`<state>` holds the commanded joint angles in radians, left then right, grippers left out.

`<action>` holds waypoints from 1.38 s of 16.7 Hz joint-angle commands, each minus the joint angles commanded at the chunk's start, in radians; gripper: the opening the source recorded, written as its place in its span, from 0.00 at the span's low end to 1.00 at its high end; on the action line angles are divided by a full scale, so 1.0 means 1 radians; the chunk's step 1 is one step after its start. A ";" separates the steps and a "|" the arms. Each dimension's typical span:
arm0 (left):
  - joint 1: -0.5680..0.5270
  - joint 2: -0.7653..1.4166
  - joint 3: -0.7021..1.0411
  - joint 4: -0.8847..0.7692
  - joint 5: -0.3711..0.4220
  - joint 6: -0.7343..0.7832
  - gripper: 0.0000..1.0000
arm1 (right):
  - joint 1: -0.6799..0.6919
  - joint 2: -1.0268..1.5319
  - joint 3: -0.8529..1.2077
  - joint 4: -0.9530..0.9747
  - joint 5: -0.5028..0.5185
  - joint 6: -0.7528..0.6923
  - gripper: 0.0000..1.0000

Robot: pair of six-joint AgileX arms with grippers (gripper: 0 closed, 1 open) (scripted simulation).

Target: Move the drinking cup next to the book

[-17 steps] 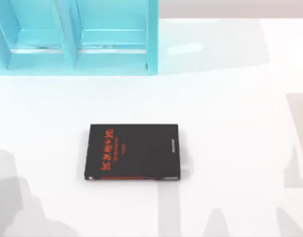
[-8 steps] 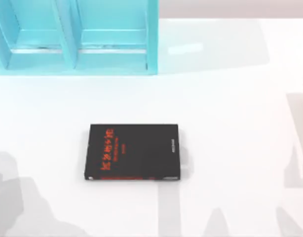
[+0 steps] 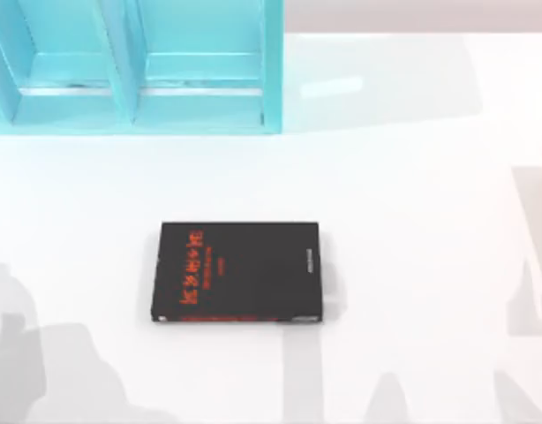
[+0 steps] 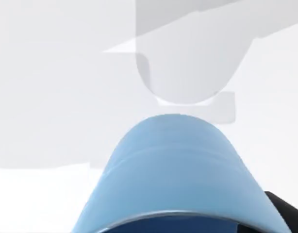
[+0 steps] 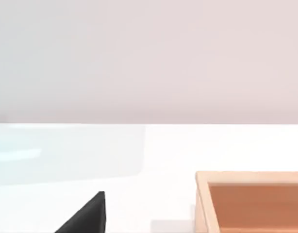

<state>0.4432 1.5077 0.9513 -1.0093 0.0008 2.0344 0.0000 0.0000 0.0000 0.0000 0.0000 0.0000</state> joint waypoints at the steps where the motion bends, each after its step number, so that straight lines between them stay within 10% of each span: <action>1: 0.001 0.005 -0.003 0.003 0.000 0.001 0.00 | 0.000 0.000 0.000 0.000 0.000 0.000 1.00; 10: -0.123 0.110 0.155 -0.055 -0.007 -0.349 0.00 | 0.000 0.000 0.000 0.000 0.000 0.000 1.00; 23: -0.585 0.445 0.584 -0.256 -0.013 -1.743 0.00 | 0.000 0.000 0.000 0.000 0.000 0.000 1.00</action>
<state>-0.1423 1.9528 1.5351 -1.2655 -0.0125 0.2918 0.0000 0.0000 0.0000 0.0000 0.0000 0.0000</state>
